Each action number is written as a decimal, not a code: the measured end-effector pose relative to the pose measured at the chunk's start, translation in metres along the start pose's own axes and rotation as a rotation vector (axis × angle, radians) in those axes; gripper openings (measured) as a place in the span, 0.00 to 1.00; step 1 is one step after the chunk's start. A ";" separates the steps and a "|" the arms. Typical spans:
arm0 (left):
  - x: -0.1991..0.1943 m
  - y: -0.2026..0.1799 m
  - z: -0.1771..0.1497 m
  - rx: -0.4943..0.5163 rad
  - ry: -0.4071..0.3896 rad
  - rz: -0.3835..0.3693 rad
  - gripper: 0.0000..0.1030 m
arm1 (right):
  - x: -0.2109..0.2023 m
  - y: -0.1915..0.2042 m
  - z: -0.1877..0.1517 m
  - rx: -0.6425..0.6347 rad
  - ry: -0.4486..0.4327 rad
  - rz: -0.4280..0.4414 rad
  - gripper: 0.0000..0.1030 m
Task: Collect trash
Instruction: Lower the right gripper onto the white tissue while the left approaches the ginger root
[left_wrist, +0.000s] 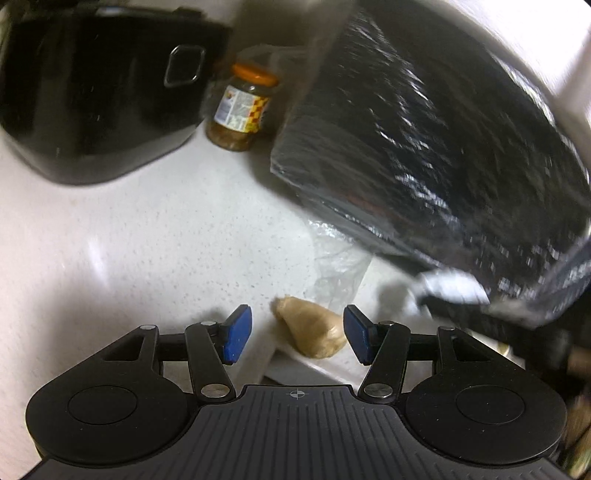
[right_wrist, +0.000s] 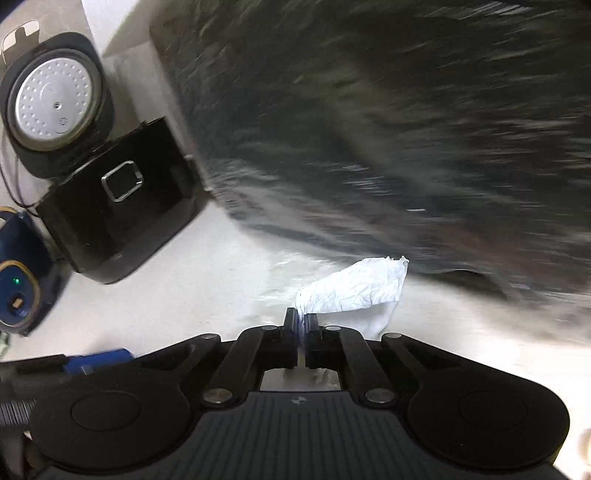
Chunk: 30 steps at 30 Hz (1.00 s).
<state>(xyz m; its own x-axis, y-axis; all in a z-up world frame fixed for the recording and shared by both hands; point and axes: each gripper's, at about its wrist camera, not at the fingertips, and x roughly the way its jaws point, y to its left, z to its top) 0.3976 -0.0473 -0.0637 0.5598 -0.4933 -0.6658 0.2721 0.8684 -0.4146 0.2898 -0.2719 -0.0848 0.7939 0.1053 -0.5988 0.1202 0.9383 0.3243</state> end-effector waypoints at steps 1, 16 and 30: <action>0.001 -0.001 0.000 -0.009 -0.001 -0.009 0.58 | -0.008 -0.007 -0.005 0.011 -0.008 -0.021 0.03; 0.056 -0.079 -0.005 0.343 -0.013 0.070 0.59 | -0.051 -0.033 -0.063 0.001 -0.033 -0.107 0.54; 0.068 -0.070 -0.009 0.311 0.042 0.134 0.59 | -0.054 -0.034 -0.080 -0.060 -0.017 -0.157 0.68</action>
<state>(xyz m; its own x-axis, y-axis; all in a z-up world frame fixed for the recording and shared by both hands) 0.4096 -0.1416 -0.0854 0.5753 -0.3701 -0.7295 0.4279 0.8962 -0.1172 0.1951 -0.2831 -0.1225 0.7779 -0.0493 -0.6265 0.2084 0.9607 0.1832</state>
